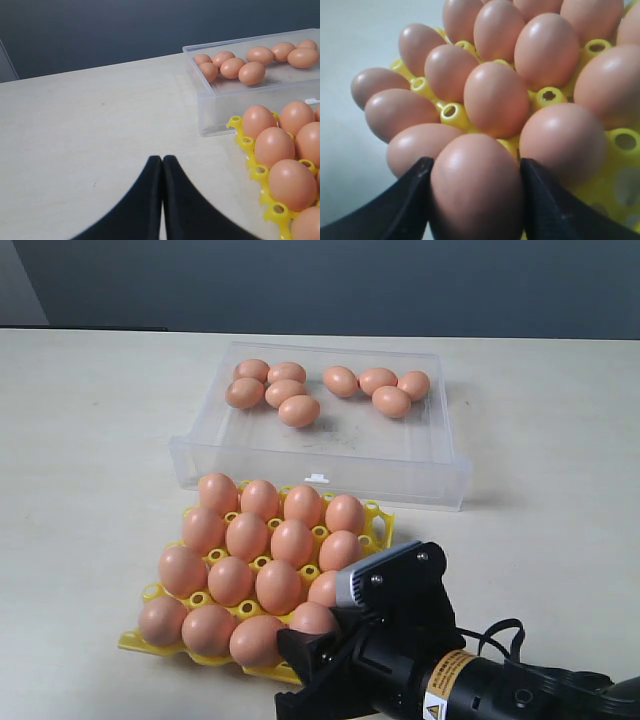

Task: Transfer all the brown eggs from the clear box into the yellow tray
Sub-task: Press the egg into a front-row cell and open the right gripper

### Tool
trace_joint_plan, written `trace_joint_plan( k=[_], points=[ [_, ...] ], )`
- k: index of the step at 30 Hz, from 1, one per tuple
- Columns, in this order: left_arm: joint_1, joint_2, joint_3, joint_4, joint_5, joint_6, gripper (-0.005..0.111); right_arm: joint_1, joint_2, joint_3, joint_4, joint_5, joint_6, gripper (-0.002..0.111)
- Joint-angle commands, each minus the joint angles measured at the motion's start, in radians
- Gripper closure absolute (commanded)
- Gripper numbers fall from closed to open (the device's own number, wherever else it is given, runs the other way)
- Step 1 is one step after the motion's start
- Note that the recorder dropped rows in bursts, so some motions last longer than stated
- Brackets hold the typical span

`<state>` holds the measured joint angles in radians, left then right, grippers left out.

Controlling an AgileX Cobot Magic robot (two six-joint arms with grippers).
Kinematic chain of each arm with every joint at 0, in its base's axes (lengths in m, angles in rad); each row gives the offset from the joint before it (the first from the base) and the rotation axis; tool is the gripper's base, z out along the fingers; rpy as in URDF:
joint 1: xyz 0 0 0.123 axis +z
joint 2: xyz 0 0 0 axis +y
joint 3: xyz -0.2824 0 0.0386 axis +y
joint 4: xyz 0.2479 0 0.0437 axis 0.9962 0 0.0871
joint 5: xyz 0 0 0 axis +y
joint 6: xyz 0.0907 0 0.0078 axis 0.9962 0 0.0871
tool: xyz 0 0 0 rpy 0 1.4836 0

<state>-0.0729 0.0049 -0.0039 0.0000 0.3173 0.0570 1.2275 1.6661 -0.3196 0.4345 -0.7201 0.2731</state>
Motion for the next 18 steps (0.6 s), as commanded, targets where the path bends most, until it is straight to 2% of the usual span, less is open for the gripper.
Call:
trace_joint_plan(
  k=[1, 5, 7, 18],
  points=[
    [-0.008, -0.005, 0.004, 0.0, -0.009, 0.0, 0.106, 0.002, 0.002, 0.005, -0.012, -0.045, 0.0, 0.108],
    [-0.008, -0.005, 0.004, 0.0, -0.009, 0.0, 0.106, 0.002, 0.002, 0.005, -0.006, -0.027, 0.001, 0.107],
    [-0.008, -0.005, 0.004, 0.0, -0.009, 0.0, 0.106, 0.002, 0.002, 0.005, -0.006, -0.012, 0.021, 0.103],
    [-0.008, -0.005, 0.004, 0.0, -0.009, 0.0, 0.106, 0.002, 0.002, 0.005, -0.033, -0.014, 0.071, 0.055]
  ],
)
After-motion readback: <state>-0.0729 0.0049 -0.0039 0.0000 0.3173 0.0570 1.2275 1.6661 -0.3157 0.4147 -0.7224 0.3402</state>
